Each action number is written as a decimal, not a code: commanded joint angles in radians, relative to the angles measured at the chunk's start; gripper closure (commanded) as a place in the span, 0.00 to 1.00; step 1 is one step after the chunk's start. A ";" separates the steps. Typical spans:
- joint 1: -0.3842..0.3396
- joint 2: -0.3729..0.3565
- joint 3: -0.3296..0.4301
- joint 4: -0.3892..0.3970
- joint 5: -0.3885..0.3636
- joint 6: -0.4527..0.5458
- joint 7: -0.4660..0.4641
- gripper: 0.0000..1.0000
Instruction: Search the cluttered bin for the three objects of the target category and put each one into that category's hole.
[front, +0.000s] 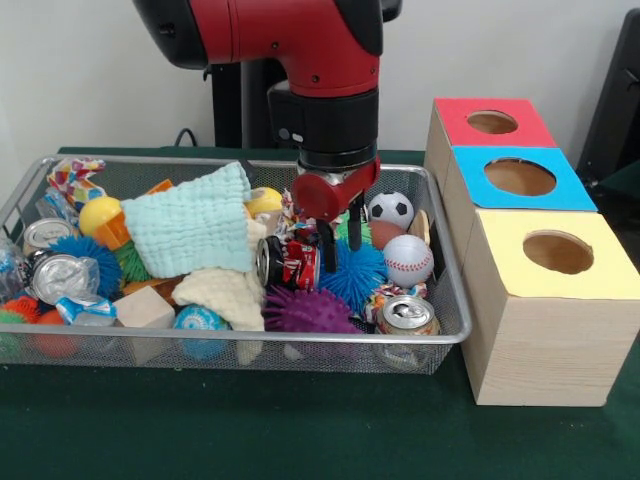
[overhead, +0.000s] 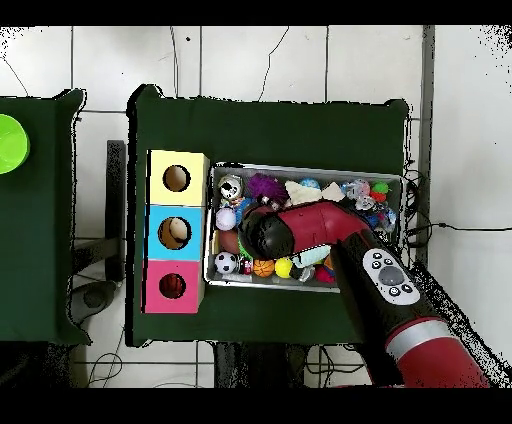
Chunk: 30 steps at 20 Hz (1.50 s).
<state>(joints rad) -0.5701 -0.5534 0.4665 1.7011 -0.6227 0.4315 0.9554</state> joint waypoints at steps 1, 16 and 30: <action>0.007 0.048 -0.049 -0.041 -0.033 0.091 0.047 0.00; 0.024 0.145 -0.114 -0.086 -0.012 0.139 0.041 0.00; -0.112 0.191 0.069 -0.018 -0.028 -0.038 -0.037 1.00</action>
<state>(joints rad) -0.6168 -0.4343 0.4529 1.6808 -0.6219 0.4255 0.9554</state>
